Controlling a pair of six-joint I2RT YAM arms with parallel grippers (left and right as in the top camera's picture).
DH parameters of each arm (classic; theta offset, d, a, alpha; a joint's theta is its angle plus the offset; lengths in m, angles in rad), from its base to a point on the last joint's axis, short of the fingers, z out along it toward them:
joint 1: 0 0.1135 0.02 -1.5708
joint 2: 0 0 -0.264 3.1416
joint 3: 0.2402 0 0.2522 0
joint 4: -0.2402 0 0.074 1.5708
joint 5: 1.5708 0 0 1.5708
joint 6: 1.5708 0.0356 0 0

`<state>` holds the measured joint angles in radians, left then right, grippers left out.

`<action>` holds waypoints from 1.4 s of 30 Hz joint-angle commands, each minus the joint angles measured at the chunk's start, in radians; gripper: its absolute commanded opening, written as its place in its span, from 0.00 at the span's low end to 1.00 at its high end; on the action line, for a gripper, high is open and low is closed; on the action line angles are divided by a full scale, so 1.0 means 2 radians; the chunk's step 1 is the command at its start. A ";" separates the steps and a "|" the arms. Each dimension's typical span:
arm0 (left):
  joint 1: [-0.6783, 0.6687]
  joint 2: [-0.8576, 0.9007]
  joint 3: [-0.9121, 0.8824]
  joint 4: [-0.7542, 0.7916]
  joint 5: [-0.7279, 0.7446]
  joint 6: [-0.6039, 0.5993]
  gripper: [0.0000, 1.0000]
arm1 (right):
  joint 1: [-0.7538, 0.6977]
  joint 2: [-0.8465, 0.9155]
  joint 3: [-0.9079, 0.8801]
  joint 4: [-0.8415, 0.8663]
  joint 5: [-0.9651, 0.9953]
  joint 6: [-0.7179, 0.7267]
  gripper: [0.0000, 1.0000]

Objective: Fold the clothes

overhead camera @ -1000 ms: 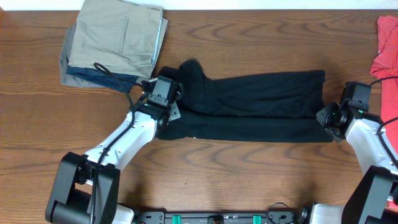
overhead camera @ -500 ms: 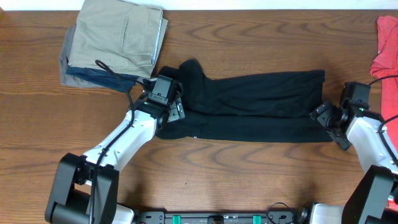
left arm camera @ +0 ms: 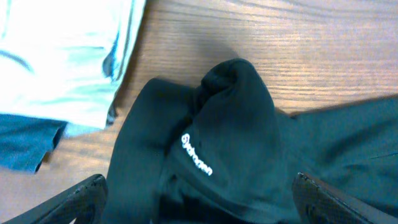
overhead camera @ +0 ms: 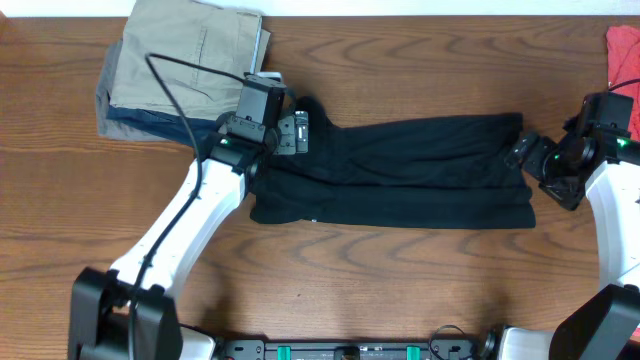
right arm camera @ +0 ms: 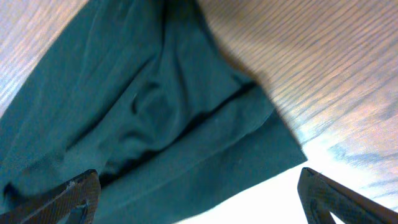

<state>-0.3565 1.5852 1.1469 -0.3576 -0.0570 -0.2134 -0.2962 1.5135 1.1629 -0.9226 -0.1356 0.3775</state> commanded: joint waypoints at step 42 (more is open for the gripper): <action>0.058 0.180 0.001 0.052 0.089 0.039 0.48 | 0.071 -0.004 0.000 -0.031 -0.026 -0.028 0.99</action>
<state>-0.2535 1.9244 1.1465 -0.2459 0.1219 -0.1364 -0.1658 1.5135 1.1629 -0.9829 -0.1871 0.3313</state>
